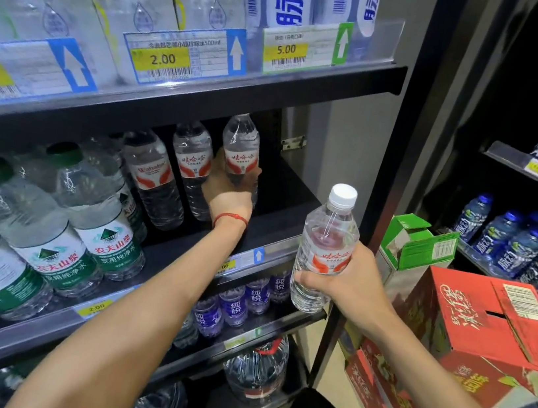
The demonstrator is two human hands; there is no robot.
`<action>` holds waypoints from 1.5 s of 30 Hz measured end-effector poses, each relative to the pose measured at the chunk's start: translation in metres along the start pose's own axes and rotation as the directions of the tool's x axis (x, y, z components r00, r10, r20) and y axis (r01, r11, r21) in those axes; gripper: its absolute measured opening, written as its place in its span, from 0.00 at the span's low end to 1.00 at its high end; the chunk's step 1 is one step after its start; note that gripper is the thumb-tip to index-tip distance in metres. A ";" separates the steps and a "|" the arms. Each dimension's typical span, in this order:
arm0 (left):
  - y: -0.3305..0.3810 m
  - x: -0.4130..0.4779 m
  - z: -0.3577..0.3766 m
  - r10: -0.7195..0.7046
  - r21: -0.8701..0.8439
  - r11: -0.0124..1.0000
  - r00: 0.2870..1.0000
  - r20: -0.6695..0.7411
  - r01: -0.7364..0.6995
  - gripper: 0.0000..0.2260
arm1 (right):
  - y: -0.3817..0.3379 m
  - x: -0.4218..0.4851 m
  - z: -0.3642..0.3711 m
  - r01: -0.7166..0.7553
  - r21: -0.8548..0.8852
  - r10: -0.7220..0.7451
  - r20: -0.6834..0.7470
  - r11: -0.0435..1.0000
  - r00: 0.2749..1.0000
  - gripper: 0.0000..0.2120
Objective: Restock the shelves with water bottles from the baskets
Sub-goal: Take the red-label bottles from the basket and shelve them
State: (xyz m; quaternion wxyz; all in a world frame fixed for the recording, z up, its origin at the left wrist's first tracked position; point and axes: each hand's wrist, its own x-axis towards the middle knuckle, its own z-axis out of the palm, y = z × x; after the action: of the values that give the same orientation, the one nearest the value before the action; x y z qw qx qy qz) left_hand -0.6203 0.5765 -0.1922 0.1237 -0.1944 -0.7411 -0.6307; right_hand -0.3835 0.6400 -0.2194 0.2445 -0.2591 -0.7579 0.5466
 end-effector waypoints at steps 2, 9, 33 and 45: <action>0.005 0.001 0.004 -0.022 0.059 0.998 1.000 -0.014 0.023 0.22 | -0.001 0.000 0.001 0.001 0.003 -0.001 0.012 1.000 1.000 0.28; 0.005 -0.008 0.013 -0.090 0.092 0.991 0.992 -0.091 0.099 0.23 | -0.005 0.001 0.000 0.000 -0.003 0.000 0.053 1.000 0.999 0.26; 0.028 -0.052 -0.046 -0.151 0.345 0.932 0.984 0.091 0.111 0.10 | -0.007 -0.025 -0.013 -0.045 -0.006 0.045 0.078 0.999 0.996 0.33; 0.062 -0.086 -0.152 0.049 0.580 0.315 0.623 0.781 -0.751 0.23 | -0.050 -0.058 -0.014 0.031 -0.117 -0.017 0.120 0.993 0.993 0.32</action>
State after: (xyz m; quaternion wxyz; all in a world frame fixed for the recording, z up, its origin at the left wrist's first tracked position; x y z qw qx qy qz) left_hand -0.5252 0.4236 -0.1473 0.1121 -0.4939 -0.8620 0.0189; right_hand -0.3372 0.5978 -0.1729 0.1896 -0.2310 -0.8052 0.5122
